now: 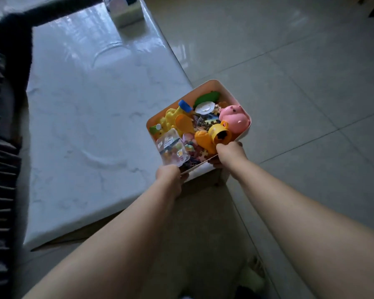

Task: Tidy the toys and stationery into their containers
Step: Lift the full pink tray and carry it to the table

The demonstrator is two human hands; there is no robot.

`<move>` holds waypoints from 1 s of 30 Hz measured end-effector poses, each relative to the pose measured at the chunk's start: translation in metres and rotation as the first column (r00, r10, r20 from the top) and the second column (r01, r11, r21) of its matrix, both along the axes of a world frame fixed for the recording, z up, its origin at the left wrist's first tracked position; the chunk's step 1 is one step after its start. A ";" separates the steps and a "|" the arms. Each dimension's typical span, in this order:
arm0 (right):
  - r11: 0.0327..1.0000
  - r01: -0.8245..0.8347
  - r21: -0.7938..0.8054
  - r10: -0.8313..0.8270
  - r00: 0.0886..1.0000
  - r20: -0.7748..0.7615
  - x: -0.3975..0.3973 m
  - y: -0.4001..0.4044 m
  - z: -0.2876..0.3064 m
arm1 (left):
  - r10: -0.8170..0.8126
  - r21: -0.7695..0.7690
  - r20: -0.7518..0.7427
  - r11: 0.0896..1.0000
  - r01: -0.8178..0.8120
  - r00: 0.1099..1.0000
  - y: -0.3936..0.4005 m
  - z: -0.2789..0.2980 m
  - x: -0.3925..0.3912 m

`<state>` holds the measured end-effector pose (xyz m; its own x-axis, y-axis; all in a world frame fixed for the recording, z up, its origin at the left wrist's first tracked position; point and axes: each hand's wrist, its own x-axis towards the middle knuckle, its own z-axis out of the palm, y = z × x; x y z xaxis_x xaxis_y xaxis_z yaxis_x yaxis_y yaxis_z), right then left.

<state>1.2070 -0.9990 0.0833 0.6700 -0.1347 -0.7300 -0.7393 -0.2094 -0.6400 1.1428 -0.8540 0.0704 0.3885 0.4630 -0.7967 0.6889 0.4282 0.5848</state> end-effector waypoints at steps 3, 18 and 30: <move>0.998 -0.060 0.005 0.060 0.998 0.000 0.052 0.017 -0.007 | 0.151 -0.033 -0.023 0.988 -0.152 0.988 0.008 -0.006 0.039; 0.896 -0.435 -0.084 0.438 0.898 0.024 0.300 0.202 -0.052 | 0.319 -0.133 0.140 0.944 -0.301 0.937 0.164 -0.031 0.238; 0.740 -0.659 -0.132 0.672 0.733 0.105 0.481 0.314 -0.054 | 0.360 -0.287 0.141 0.906 -0.310 0.922 0.262 -0.038 0.379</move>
